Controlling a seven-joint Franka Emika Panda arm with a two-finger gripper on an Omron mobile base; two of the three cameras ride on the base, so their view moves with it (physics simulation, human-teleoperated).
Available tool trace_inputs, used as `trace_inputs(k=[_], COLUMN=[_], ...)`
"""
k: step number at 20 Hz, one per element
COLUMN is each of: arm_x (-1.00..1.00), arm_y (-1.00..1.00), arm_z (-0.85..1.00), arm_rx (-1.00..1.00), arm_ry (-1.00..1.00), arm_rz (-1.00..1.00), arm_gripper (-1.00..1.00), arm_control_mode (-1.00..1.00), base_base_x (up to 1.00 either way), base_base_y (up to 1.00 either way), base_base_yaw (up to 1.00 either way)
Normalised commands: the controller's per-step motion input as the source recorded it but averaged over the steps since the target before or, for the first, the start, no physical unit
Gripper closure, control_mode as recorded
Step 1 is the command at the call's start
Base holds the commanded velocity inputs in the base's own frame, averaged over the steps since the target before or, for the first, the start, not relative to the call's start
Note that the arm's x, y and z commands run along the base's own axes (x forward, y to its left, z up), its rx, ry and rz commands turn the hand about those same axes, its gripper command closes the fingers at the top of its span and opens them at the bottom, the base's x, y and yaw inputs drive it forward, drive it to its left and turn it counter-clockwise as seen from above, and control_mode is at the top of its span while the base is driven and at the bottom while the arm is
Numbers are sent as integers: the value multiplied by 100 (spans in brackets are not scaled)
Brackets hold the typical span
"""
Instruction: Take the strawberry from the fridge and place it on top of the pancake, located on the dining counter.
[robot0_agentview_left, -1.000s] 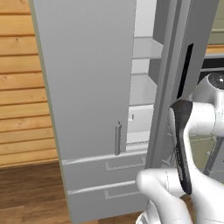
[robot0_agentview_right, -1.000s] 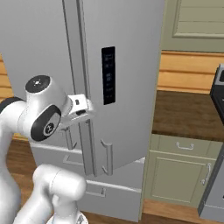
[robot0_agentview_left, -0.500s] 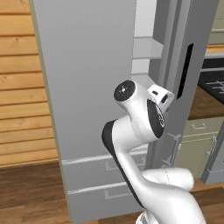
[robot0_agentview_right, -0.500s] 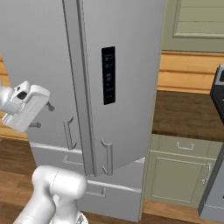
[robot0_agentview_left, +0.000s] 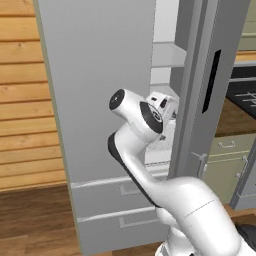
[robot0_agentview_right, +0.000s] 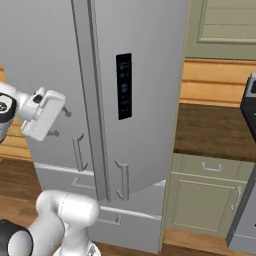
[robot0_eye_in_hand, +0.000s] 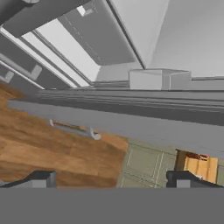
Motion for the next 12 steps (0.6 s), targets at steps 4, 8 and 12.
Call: trace_inputs(k=[4, 8, 12], arm_x=[100, 83, 32], arm_y=[-38, -28, -38], arm_z=[-4, 0, -3], arm_rx=[-9, -9, -6], arm_ry=[19, 14, 3], arm_rz=[0, 0, -1], arm_gripper=[-100, -100, -100], arm_control_mode=[-100, -100, -100], base_base_x=[0, 0, 0], base_base_y=[0, 0, 0], base_base_yaw=[0, 0, 0])
